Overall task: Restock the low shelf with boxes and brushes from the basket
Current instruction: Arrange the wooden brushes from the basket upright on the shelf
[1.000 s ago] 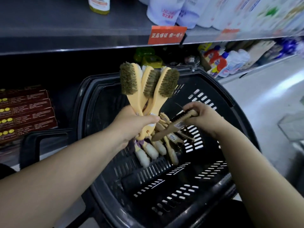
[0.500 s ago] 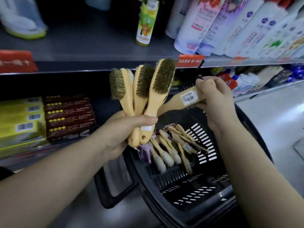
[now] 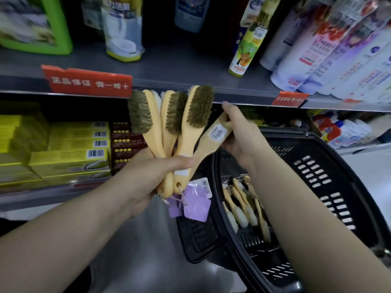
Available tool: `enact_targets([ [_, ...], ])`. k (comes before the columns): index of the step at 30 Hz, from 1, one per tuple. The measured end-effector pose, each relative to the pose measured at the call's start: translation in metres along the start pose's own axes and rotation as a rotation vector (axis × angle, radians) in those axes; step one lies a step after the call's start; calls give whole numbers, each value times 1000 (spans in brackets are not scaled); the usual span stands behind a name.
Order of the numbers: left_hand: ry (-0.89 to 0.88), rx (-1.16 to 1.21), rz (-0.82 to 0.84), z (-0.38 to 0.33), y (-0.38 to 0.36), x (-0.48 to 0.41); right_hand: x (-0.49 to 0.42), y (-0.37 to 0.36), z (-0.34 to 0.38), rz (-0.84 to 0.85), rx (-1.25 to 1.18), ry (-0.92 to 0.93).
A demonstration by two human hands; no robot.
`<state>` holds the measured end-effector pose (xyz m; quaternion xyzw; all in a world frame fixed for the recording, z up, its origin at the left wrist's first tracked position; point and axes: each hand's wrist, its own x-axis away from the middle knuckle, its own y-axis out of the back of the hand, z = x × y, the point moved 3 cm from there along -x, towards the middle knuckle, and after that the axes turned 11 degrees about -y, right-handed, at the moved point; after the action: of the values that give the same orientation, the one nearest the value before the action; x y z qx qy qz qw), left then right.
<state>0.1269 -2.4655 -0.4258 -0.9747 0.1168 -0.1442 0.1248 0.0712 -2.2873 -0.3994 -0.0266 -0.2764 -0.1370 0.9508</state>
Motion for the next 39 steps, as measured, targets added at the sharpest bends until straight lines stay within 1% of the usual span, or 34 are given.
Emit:
enact_targets([
  [2, -8, 38, -76, 3, 12, 0, 4, -21, -21, 149, -104, -91],
  [4, 7, 110, -135, 8, 21, 0, 10, -45, -46, 264, -51, -148],
  [7, 70, 200, -247, 19, 33, 1, 11, -72, -64, 304, 90, -160],
  [9, 102, 224, -314, 26, 40, -2, 3, -85, -59, 337, 127, -187],
  [11, 111, 213, -369, 31, 46, -7, -11, -96, -51, 353, 136, -256],
  [13, 121, 198, -420, 37, 51, -11, -27, -104, -45, 328, 182, -293],
  [16, 166, 236, -478, 47, 58, -14, -47, -103, -53, 228, 433, -313],
  [18, 178, 233, -511, 50, 64, -15, -54, -94, -64, 201, 552, -380],
  [23, 196, 209, -509, 51, 68, -20, -58, -73, -80, 220, 632, -467],
  [26, 224, 153, -514, 55, 68, -23, -55, -56, -87, 209, 700, -500],
  [30, 233, 155, -524, 62, 63, -25, -49, -28, -96, 180, 674, -543],
  [33, 192, 118, -526, 61, 58, -27, -45, -16, -98, 228, 630, -626],
  [36, 181, 110, -504, 58, 54, -30, -60, -26, -90, 200, 536, -611],
  [39, 179, 112, -490, 52, 52, -33, -96, -51, -82, 85, 390, -524],
])
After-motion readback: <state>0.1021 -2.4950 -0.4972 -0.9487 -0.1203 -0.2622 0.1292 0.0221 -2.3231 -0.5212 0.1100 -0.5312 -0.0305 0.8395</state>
